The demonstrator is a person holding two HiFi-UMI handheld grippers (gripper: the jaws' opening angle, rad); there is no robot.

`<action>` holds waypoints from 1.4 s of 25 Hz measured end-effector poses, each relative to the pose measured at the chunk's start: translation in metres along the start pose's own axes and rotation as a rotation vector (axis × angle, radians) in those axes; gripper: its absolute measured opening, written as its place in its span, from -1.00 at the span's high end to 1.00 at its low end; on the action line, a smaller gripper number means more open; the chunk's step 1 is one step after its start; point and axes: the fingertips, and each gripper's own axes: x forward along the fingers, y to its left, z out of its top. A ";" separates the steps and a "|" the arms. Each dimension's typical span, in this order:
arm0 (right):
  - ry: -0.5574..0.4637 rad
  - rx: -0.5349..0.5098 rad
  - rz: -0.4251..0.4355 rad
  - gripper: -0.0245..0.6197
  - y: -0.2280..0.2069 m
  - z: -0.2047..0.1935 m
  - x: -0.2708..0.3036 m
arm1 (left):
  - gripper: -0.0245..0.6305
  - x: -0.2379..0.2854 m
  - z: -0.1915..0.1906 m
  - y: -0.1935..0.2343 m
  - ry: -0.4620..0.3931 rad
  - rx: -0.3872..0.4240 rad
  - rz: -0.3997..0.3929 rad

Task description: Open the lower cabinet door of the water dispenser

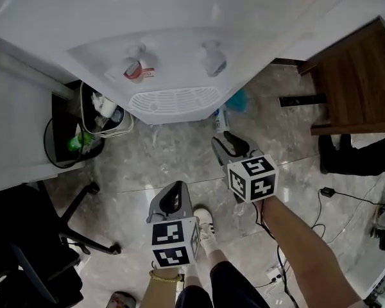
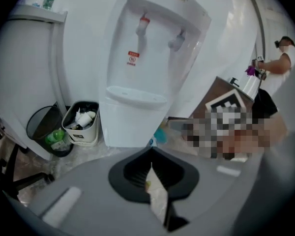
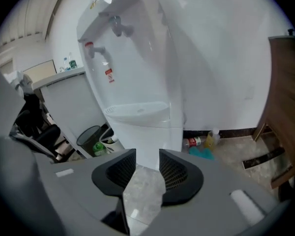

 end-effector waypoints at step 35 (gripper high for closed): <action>-0.066 0.094 0.009 0.31 0.071 -0.078 -0.003 | 0.90 0.003 -0.058 0.049 0.005 -0.024 0.034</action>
